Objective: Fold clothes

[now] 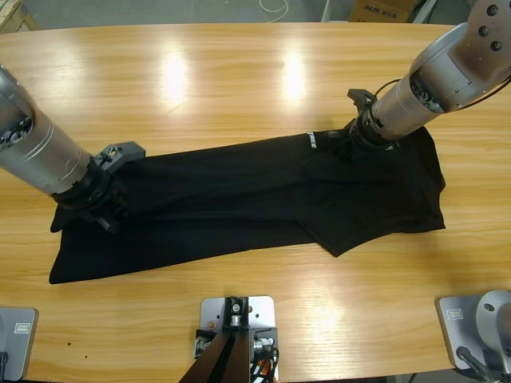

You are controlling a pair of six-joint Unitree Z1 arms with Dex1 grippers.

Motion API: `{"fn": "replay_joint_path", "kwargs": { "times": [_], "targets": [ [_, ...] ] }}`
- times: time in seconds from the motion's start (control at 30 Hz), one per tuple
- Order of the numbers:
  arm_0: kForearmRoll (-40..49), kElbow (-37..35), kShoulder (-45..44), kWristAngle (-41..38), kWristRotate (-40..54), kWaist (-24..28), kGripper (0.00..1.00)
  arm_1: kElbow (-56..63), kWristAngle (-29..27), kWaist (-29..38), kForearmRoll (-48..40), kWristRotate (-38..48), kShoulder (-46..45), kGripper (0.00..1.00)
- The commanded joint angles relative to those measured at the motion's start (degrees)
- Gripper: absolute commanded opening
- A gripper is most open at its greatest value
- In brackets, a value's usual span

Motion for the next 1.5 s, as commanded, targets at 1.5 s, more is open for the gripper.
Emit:
{"fn": "replay_joint_path", "kwargs": {
  "times": [1.5],
  "targets": [
    [1.11,14.66,-19.19,-4.37,-31.32,5.5,0.0,7.25,-0.63,0.63,-2.6,-0.2,4.33,0.0]
  ]
}}
